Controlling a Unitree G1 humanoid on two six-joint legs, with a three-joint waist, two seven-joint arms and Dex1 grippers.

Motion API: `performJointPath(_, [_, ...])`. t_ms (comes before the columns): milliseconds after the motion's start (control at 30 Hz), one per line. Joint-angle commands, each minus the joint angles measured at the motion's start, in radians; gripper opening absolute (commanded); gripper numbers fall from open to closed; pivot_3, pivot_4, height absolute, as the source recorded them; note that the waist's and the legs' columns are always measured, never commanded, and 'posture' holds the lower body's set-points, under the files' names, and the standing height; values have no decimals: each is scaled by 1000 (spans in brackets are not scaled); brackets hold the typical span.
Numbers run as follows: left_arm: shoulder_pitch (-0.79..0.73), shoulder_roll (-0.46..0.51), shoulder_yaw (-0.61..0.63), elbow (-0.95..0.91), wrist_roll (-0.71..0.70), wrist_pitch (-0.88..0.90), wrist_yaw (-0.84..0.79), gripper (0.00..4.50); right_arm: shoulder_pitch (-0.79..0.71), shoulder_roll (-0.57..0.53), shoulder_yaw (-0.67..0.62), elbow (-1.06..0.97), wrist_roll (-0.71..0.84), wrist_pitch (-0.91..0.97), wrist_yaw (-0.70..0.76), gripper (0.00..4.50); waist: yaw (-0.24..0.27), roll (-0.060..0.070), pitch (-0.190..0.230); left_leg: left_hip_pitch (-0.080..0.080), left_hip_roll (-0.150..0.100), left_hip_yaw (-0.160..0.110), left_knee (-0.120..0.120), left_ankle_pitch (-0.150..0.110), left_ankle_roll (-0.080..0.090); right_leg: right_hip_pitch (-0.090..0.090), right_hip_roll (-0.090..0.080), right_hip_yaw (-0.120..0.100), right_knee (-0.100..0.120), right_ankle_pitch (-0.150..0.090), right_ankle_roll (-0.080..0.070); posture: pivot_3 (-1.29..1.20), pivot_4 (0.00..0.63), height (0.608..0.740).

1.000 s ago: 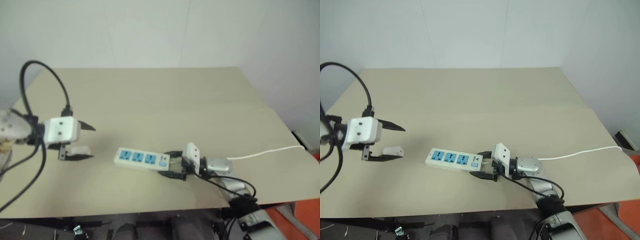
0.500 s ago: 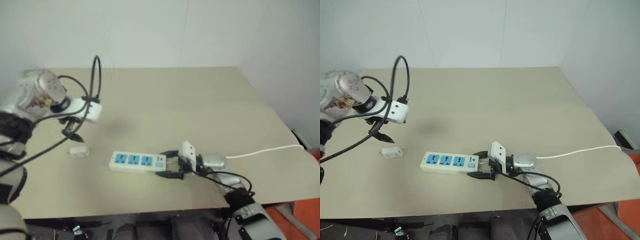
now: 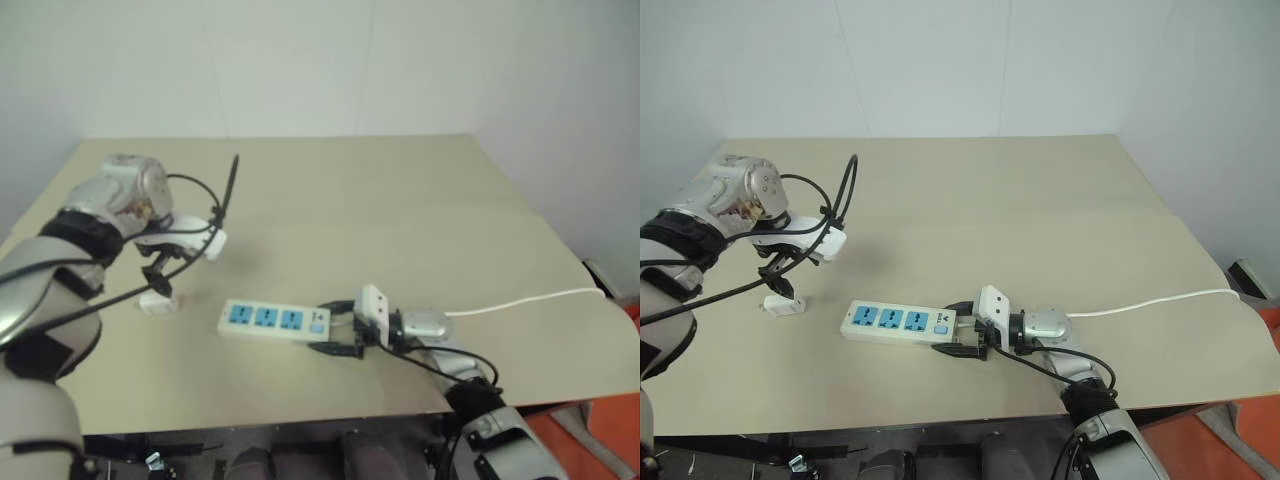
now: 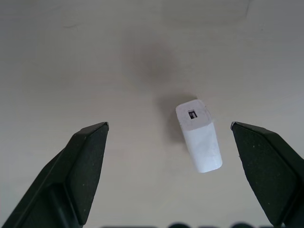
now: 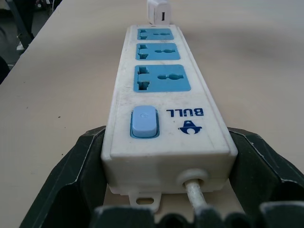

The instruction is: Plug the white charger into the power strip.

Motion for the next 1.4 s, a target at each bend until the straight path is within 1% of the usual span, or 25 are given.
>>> performJointPath(33, [-19, 32, -16, -34, -32, 29, -3, 4500, 16, 2, 9, 19, -39, -15, -38, 3414, 0, 0, 0, 0, 0, 0, 0, 0, 0, 0, 0, 0, 0, 0, 0, 0, 150, 740])
performJointPath(233, [20, 113, -51, -211, -105, 162, -3, 4500, 19, 2, 7, 40, -43, -32, -60, 3414, 1, 0, 0, 1, 0, 0, 0, 0, 0, 0, 0, 1, 1, 0, 0, 0, 150, 740])
performJointPath(333, [54, 148, -44, -274, -79, 199, -3, 4500, 17, 7, 9, 52, -47, -43, -66, 3414, 1, 0, 0, 3, 0, 0, 0, 0, 0, 2, 0, 1, 2, 0, 0, 0, 150, 740])
performJointPath(400, [76, 169, -42, -314, -88, 239, -3, 4500, 14, 15, 9, 62, -48, -48, -71, 3414, 0, 0, 0, 4, 0, 0, 0, 0, 0, 2, 1, 2, 2, 0, 0, 0, 150, 740])
performJointPath(533, [118, 187, -18, -372, -67, 306, -3, 4500, 7, 26, 13, 85, -53, -65, -79, 3414, 0, 0, 0, 6, 0, -1, 0, 0, 0, 2, 2, 2, 3, -1, -1, 0, 150, 740])
performJointPath(667, [179, 150, 66, -365, 21, 343, -2, 4500, 1, 34, 15, 89, -41, -63, -65, 3414, 0, -1, -1, 7, 0, -1, 0, 0, 0, 4, 2, 3, 4, -1, -1, 0, 150, 740])
performJointPath(833, [232, 121, 143, -346, 113, 329, 4, 4500, 8, 27, 14, 76, -36, -60, -54, 3414, -1, -1, -1, 7, 0, -1, 0, 0, 0, 3, 3, 3, 4, -1, -1, 0, 150, 740])
performJointPath(933, [254, 100, 179, -318, 164, 316, 36, 4500, 16, 20, 12, 69, -38, -61, -56, 3414, 0, -1, -1, 7, 0, -1, 0, 0, 0, 3, 3, 3, 4, -1, -2, 0, 150, 740])
performJointPath(1100, [269, 71, 230, -280, 218, 301, 27, 4500, 28, 9, 12, 55, -42, -59, -58, 3414, 2, -1, -1, 7, 0, -1, 0, 0, 0, 3, 2, 3, 4, -1, -2, 0, 150, 740])
performJointPath(1400, [273, 20, 301, -234, 270, 297, 19, 4500, 15, 11, 16, 72, -55, -67, -75, 3414, 2, -1, -1, 6, 0, -1, 0, 0, 0, 3, 2, 3, 4, -1, -2, 0, 150, 740])
